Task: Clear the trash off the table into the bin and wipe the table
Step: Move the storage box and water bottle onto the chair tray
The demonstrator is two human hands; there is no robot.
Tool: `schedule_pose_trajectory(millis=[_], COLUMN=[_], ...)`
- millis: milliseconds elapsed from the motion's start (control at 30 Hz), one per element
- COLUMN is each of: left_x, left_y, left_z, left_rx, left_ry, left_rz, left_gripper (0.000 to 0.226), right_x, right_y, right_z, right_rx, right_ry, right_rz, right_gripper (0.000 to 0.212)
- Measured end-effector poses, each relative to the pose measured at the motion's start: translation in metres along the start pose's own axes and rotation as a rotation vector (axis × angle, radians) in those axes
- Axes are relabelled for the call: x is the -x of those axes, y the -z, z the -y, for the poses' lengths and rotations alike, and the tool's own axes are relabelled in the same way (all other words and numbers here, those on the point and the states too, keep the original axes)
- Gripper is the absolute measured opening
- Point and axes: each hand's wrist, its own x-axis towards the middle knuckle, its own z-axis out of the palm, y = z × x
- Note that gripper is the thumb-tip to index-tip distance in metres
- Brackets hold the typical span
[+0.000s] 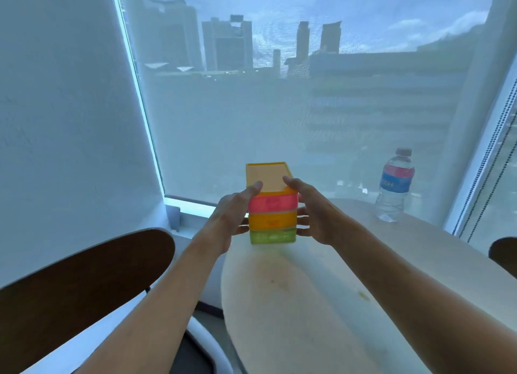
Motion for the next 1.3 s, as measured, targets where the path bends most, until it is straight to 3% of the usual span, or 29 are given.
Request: schedule_pose_trajectory(millis=[267,467,767,1000,1167,1300], left_x=[0.073,0.138,0.232,0.274,0.287,0.285], left_y=[0.078,0.137,0.218,0.262,0.279,0.289], left_z=[0.001,0.015,0.061,0.114,0.15,0.182], left_rx=[0.003,0.02,0.04,0.085,0.112,0.139], left_ry=[-0.037,-0.05,0.003,0.098,0.132,0.167], left_rz=[-0.105,-0.183,-0.321,-0.442,-0.481,-0.525], left_gripper=[0.046,0.04,0.04,0.043,0.031,0.036], right_x=[0.041,0.079,0.127,0.14,0.13,0.12], right_y=[-0.08,-0.148,-0.251,-0.311,-0.34,-0.356], right_z=[-0.001,-0.015,-0.062,-0.112,-0.146,-0.172], right_rx=[0.033,0.07,0.116,0.128,0.152,0.167], right_ry=[0.053,0.073,0.033,-0.05,-0.097,-0.137], right_rz=[0.126,0.236,0.413,0.533,0.593,0.658], right_gripper=[0.059,0.043,0.037,0.043,0.052,0.028])
